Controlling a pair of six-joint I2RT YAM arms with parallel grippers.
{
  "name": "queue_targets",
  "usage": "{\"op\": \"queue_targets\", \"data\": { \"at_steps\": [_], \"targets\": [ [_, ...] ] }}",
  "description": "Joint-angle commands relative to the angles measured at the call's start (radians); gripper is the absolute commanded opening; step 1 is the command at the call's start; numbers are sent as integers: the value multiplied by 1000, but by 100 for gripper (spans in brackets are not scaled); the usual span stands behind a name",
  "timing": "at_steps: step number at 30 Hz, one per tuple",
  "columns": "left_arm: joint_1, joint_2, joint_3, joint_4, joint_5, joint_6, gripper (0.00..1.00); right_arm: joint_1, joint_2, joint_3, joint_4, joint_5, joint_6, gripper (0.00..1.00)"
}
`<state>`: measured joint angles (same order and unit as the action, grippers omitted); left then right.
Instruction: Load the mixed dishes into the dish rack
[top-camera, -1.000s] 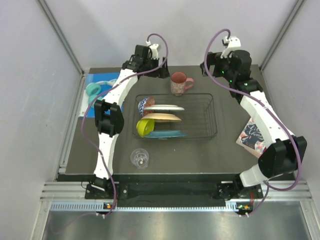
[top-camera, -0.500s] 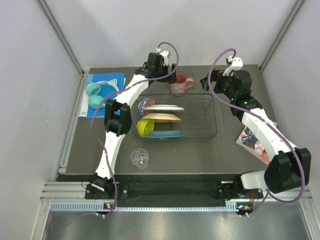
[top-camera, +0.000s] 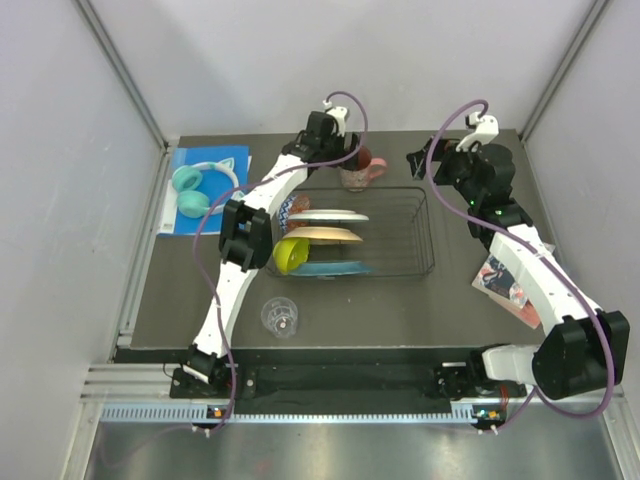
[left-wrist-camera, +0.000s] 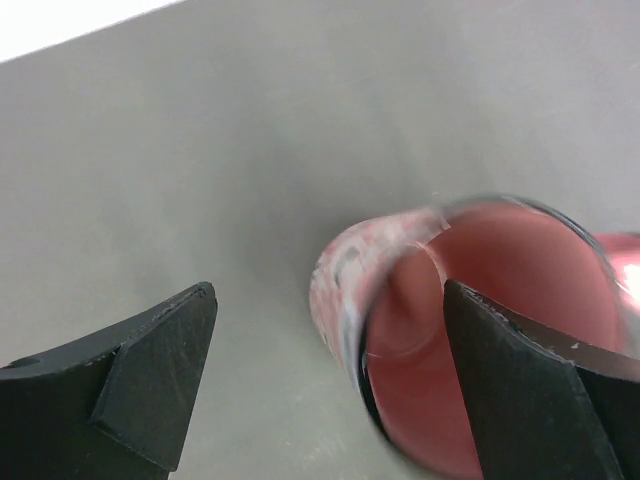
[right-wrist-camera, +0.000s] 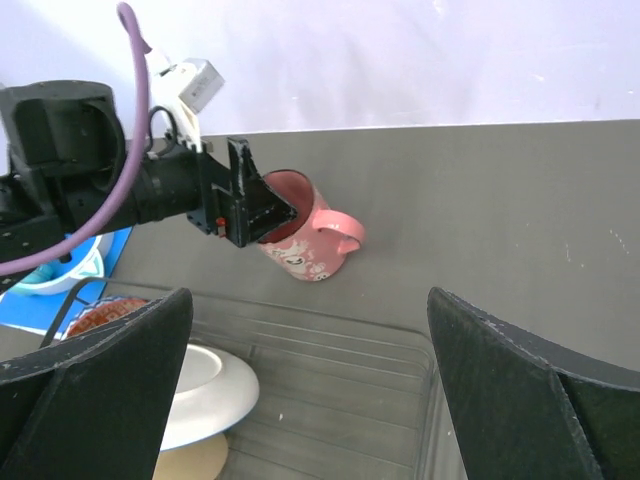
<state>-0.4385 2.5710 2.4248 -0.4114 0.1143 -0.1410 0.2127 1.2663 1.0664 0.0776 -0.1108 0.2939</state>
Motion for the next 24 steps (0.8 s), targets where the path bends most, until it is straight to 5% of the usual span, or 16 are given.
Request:
{"op": "queue_targets", "data": {
  "at_steps": [1,5,9,10,13,20,24],
  "targets": [
    [-2,48,17,-66,-33,61,99,-10,-45,-8,44,2,16,98],
    [1,37,16,-93,16,75,84,-10,-41,-11,45,-3,22,94],
    [1,25,5,-101,12,77,53,-10,-36,-8,45,-3,27,93],
    [1,22,6,-101,8,77,35,-10,-36,-8,44,-3,28,91],
    [3,18,5,-101,7,75,3,-10,-36,-13,44,0,27,89],
    [30,-24,-44,-32,33,-15,0,-12,-16,-25,48,5,28,90],
    [89,-84,-128,114,99,-188,0,-16,-2,-5,45,-18,54,94]
  ]
}}
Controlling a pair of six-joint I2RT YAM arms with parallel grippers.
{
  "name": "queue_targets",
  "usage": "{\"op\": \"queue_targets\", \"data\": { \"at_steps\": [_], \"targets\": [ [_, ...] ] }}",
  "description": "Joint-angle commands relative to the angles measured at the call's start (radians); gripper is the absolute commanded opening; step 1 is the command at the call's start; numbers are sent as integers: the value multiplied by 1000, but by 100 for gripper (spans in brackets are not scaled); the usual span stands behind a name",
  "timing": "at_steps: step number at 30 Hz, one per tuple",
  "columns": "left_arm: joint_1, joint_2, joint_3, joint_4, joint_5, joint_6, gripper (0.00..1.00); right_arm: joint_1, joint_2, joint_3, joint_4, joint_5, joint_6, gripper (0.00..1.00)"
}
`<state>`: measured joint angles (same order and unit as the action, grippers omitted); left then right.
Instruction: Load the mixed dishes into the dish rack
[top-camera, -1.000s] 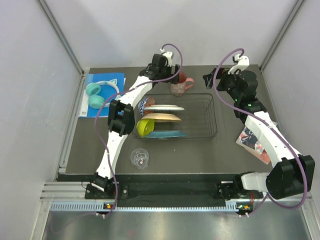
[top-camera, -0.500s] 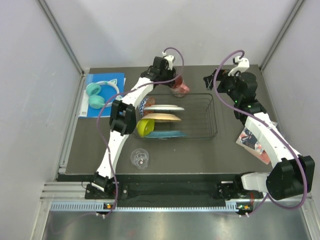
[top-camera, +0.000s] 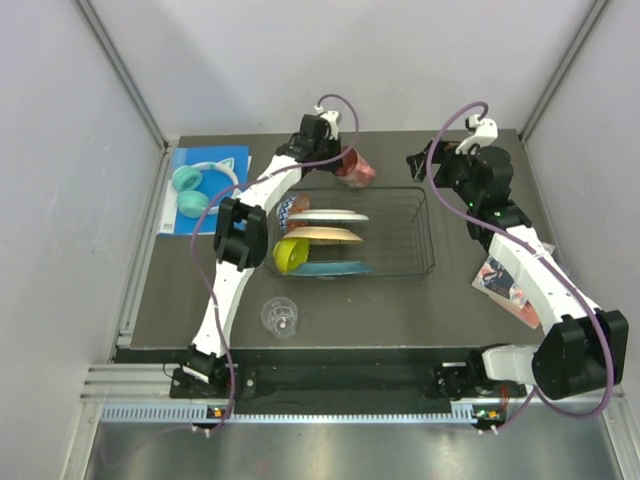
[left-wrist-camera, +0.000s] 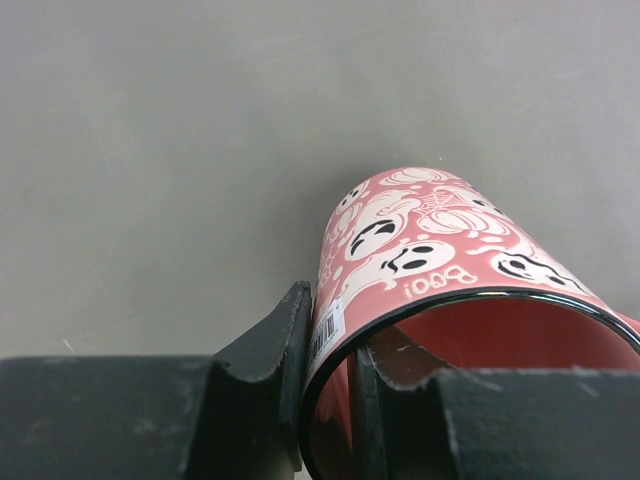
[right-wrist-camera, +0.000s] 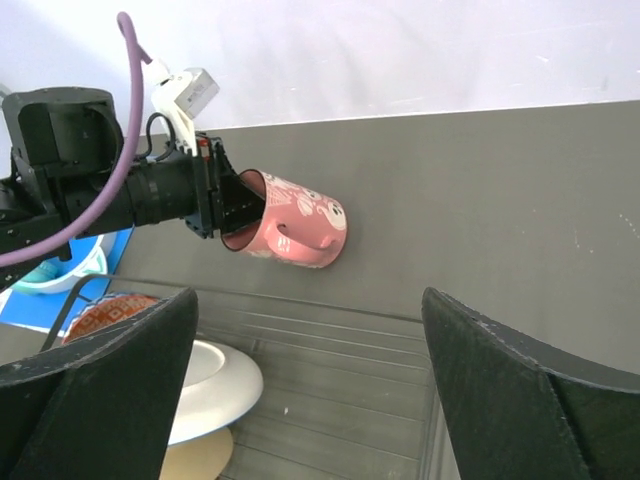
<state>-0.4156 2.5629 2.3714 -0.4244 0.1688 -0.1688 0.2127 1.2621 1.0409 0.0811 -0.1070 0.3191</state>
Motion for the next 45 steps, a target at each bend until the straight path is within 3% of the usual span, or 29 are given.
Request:
{"op": "queue_targets", "data": {
  "at_steps": [1,6,14,18,22,25,28,29,30,31,37,45],
  "targets": [
    [80,-92,-72,147,70,-193,0,-27,5,25,42,-32,41,96],
    [162,-145,-89,305,197,-366,0,-71,11,44,55,-161,158,100],
    [189,-205,-1,357,287,-432,0,-90,33,21,129,-278,314,100],
    [216,-242,-69,477,320,-653,0,-101,52,24,181,-348,406,100],
    [235,-305,-106,619,388,-773,0,-124,85,-2,304,-505,627,100],
    [212,-429,-126,619,448,-637,0,-125,108,13,399,-685,800,100],
    [181,-604,-239,643,452,-419,0,-125,117,-28,642,-818,1073,100],
    [175,-672,-257,645,452,-332,0,-121,128,-39,812,-844,1153,100],
    [166,-703,-277,648,439,-293,0,-115,129,-51,891,-865,1305,100],
    [161,-731,-320,665,433,-217,0,-104,131,-71,975,-866,1348,100],
    [58,-964,-529,665,416,116,0,25,123,-113,1105,-769,1502,100],
    [-63,-1185,-771,684,319,255,0,174,99,-157,1287,-639,1625,100]
  ]
}}
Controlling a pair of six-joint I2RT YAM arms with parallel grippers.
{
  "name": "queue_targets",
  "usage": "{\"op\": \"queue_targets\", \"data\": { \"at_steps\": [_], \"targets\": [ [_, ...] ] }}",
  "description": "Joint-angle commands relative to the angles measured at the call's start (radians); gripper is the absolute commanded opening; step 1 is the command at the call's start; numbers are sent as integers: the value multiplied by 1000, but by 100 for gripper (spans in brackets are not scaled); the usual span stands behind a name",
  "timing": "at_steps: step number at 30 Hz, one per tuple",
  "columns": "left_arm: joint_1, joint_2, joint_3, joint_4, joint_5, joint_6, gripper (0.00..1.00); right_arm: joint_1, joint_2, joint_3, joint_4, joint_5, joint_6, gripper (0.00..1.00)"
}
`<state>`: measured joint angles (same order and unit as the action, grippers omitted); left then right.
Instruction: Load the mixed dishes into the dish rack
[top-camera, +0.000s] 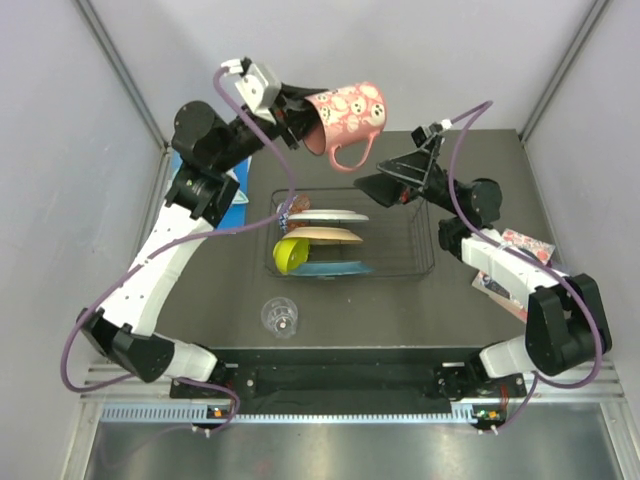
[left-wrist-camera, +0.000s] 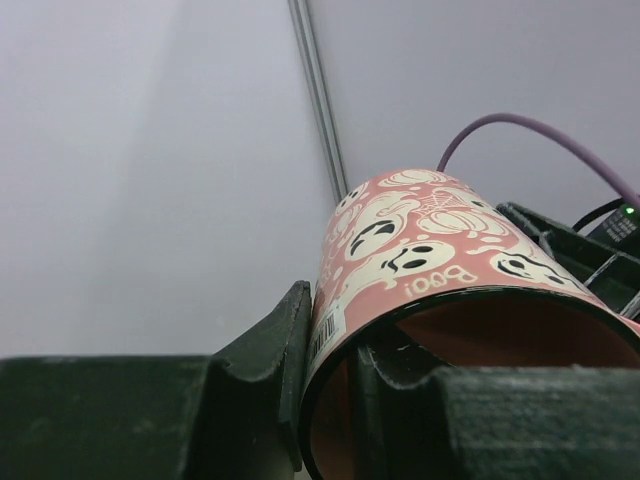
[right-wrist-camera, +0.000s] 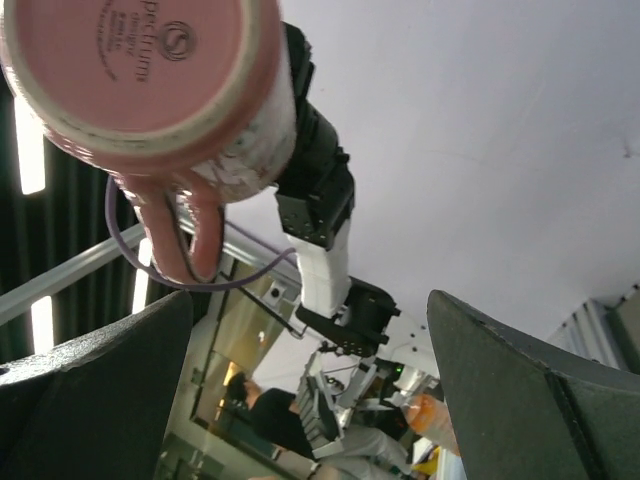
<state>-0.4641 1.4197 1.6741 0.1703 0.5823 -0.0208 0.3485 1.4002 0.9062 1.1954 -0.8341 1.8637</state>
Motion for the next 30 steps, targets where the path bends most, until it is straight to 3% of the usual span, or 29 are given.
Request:
{"op": "queue_targets", "data": {
  "at_steps": [1,9,13,22,28,30],
  "targets": [
    [-19,-51,-100,89,-116,111,0,44,-55,-33,174,102,71,100],
    [-31,-84,-126,80,-157,88,0,87,-152,-47,76,122,-52,100],
    [-36,-91,-157,98,-164,65,0,133,-150,-6,-57,125,-144,100],
    [-45,-87,-131,104,-160,38,0,144,-87,-41,4,158,-141,100],
    [-48,-82,-119,98,-159,24,0,147,-57,5,-99,223,-248,99],
    [-50,-76,-116,94,-157,24,0,153,-14,34,-31,224,-223,89]
  ]
}}
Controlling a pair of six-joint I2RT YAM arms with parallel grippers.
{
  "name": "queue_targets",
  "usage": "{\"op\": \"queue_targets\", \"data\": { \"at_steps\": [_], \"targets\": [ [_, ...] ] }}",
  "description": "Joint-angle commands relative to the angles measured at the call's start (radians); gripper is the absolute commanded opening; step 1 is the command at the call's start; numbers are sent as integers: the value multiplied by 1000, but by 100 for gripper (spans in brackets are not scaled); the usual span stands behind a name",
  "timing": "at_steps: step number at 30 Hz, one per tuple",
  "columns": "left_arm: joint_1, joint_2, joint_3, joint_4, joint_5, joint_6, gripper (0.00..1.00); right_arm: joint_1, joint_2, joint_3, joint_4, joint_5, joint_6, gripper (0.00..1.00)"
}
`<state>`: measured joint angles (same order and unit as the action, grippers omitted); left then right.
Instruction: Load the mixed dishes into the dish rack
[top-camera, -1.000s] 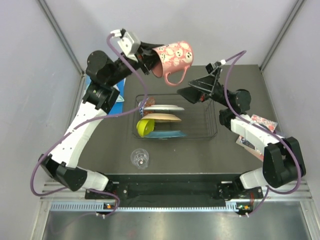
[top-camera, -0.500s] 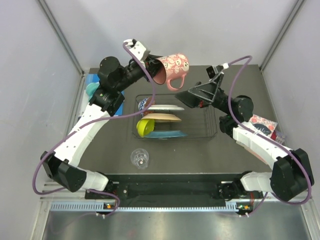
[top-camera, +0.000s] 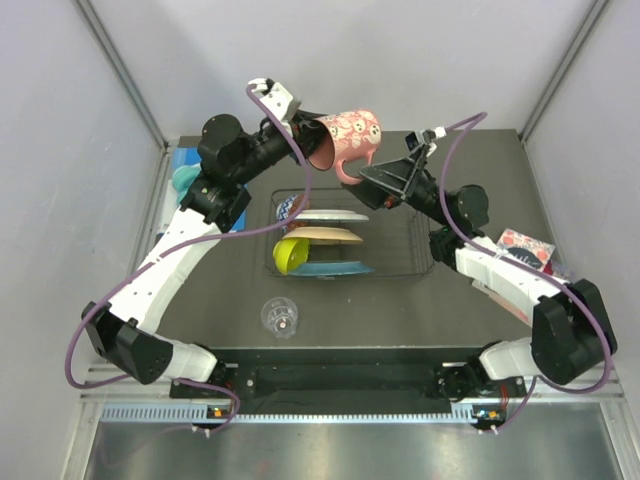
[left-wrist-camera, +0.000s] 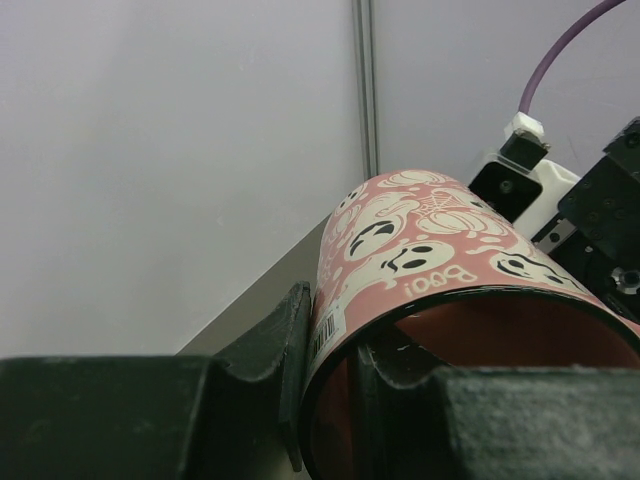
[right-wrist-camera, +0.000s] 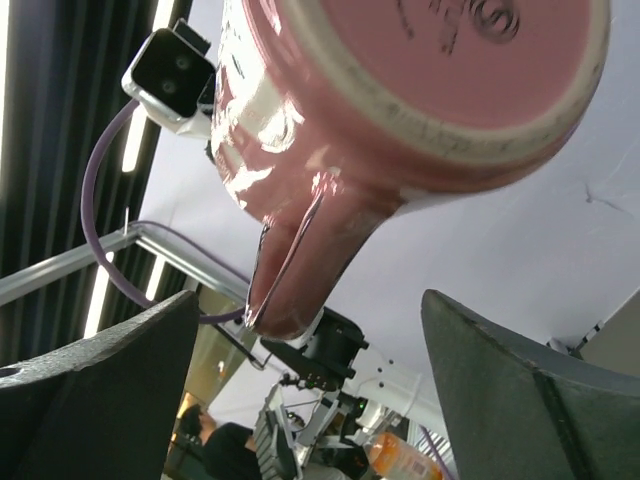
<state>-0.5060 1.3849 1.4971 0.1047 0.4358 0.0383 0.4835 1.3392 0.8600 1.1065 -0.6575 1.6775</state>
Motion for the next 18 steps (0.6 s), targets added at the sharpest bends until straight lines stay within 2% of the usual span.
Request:
{"op": "queue_targets", "data": {
  "at_steps": [1,5,9,14,18],
  "targets": [
    [-9,-38,63,158,-8,-34,0,20,63,94,81,44,3,86],
    [-14,-38,51,165,-9,-35,0,26,113,112,177,61,60,82],
    [-17,-38,43,162,-6,-31,0,40,188,132,352,70,169,77],
    [-19,-38,38,161,-2,-29,0,46,225,169,397,62,203,66],
    [-20,-41,22,164,-5,-21,0,46,229,182,420,52,220,65]
  ]
}}
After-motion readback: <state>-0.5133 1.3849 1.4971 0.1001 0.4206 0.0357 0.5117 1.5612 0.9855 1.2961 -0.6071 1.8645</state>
